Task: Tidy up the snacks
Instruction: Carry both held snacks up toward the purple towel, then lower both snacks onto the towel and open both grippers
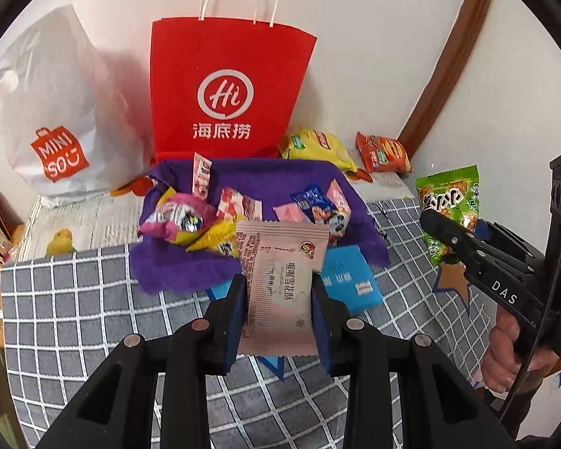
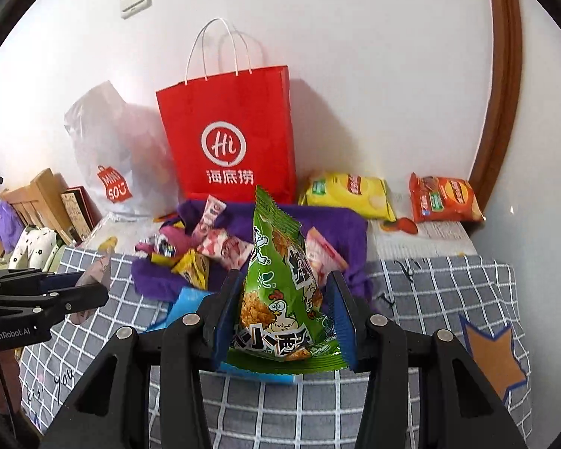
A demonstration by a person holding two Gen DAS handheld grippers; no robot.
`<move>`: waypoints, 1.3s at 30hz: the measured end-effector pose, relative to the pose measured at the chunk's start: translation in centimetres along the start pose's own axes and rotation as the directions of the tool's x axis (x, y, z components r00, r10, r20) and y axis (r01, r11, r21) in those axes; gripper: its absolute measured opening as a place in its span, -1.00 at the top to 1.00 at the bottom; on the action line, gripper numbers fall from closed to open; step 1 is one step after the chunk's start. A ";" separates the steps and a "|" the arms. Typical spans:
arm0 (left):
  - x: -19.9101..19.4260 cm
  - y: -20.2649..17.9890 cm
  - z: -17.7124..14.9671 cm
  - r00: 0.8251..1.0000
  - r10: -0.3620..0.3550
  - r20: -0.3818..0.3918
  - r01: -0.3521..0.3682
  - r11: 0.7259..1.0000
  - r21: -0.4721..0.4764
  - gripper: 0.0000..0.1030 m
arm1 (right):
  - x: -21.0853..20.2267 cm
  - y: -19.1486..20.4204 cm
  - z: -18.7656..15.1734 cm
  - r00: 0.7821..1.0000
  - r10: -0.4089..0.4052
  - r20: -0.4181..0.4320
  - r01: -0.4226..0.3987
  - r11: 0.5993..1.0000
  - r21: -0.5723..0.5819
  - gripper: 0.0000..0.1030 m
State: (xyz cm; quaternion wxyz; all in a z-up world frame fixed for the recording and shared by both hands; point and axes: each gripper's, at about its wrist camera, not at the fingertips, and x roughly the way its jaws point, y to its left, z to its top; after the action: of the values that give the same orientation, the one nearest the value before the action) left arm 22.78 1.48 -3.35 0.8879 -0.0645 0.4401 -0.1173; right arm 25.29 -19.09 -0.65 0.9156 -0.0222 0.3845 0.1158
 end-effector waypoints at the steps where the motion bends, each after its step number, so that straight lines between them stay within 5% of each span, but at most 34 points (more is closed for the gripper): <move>1: 0.0 0.1 0.3 1.000 0.000 0.003 0.000 1.000 0.000 0.40 | 0.2 0.0 0.3 1.000 0.003 0.001 -0.003 1.000 0.000 0.11; 24: 4.5 5.2 6.1 0.999 0.033 -0.004 -0.033 0.996 -0.083 0.40 | 7.0 0.2 5.7 0.999 -0.005 -0.035 0.004 1.000 -0.024 0.11; 39: 10.2 6.6 9.2 0.998 0.024 -0.049 -0.030 0.993 -0.113 0.40 | 14.3 2.6 6.6 0.990 0.076 -0.121 -0.086 0.993 -0.082 0.11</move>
State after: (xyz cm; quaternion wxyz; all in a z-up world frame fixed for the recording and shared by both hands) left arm 37.11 5.28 -7.07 0.8735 -0.1063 0.4680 -0.0815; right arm 38.99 -12.91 -6.00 0.8841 -0.0531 0.4328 0.1681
